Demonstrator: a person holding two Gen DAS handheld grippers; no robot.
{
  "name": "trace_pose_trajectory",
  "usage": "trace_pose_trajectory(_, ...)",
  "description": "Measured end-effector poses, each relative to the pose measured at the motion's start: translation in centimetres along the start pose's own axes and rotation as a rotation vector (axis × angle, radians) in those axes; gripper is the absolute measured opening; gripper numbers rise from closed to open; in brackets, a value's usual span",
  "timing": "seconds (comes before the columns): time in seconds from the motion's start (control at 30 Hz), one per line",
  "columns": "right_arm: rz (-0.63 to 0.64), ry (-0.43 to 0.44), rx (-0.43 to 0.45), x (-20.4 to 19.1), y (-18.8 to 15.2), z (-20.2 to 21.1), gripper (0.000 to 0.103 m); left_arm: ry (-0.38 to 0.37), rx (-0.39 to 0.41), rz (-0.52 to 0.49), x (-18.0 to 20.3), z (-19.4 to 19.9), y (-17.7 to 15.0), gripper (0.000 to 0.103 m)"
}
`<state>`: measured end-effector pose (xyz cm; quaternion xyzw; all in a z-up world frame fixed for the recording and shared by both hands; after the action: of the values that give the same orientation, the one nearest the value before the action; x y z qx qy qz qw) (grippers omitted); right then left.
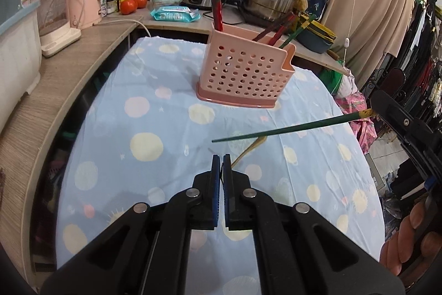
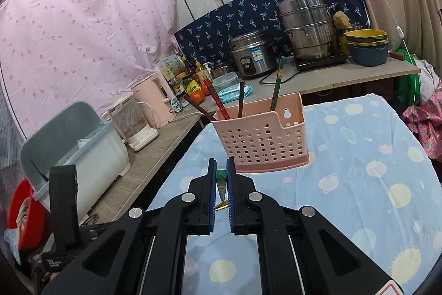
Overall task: Organize utensils
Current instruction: 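Lift the gold spoon with the left tool up over the pink basket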
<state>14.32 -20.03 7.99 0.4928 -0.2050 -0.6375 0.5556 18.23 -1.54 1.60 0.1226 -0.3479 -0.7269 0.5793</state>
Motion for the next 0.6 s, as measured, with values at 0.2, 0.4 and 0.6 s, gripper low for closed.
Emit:
trace_pose_trajectory(0.2, 0.023, -0.012, 0.059, -0.2, 2.5, 0.6, 0.007, 0.045, 0.021, -0.032, -0.3, -0.1, 1.5, 0.002)
trace_pose_trajectory(0.4, 0.044, -0.045, 0.139, 0.5, 7.0, 1.1, 0.007, 0.07, 0.055, -0.067, -0.3, 0.1, 3.4, 0.002)
trace_pose_trajectory(0.6, 0.053, -0.04, 0.143, 0.3, 7.5, 0.2, 0.007, 0.073, 0.039, -0.108, 0.5, -0.7, 3.3, 0.002)
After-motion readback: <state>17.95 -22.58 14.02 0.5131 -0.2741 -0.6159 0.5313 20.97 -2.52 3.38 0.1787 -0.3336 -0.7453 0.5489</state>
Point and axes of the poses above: each gripper's, at about its wrist camera, not at the fingertips, and z roughly against the way its jaws point, x to its right, y to its top, the point moved 5 cm from there along -z, roughly the way its jaws point, and after that the axes turned 2 degrees about -x, right-handed, at the moved point
